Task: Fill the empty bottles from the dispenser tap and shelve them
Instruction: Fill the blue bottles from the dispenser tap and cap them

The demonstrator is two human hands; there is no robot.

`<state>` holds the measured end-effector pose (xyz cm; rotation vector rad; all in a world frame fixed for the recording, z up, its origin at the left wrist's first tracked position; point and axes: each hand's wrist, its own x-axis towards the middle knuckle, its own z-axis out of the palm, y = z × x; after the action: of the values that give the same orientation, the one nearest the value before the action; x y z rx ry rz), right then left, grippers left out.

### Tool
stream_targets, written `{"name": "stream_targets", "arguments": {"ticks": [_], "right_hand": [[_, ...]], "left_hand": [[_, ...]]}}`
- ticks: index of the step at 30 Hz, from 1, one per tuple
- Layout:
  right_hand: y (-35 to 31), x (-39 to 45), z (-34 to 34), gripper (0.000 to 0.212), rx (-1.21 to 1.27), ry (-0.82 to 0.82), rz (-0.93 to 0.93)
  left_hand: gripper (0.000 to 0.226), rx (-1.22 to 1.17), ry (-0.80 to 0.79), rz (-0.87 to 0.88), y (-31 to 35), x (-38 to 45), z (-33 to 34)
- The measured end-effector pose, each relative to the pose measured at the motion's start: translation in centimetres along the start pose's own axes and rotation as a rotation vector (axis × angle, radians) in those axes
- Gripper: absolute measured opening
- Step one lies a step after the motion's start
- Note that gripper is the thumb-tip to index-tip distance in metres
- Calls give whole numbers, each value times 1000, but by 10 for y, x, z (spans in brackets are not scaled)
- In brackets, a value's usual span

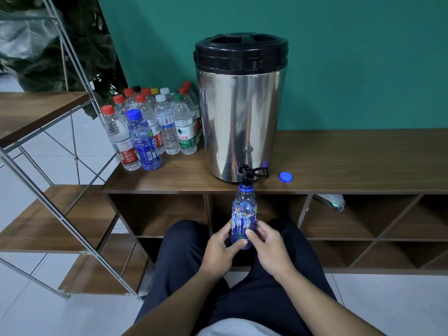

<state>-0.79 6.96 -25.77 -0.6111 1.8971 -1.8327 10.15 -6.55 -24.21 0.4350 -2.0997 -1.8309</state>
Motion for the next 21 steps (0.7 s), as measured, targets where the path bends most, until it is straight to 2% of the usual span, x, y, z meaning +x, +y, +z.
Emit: {"name": "stream_targets", "arguments": {"ticks": [21], "right_hand": [[-5, -3, 0, 31, -16, -2, -14]], "left_hand": [[55, 9, 3, 9, -1, 1, 0]]}}
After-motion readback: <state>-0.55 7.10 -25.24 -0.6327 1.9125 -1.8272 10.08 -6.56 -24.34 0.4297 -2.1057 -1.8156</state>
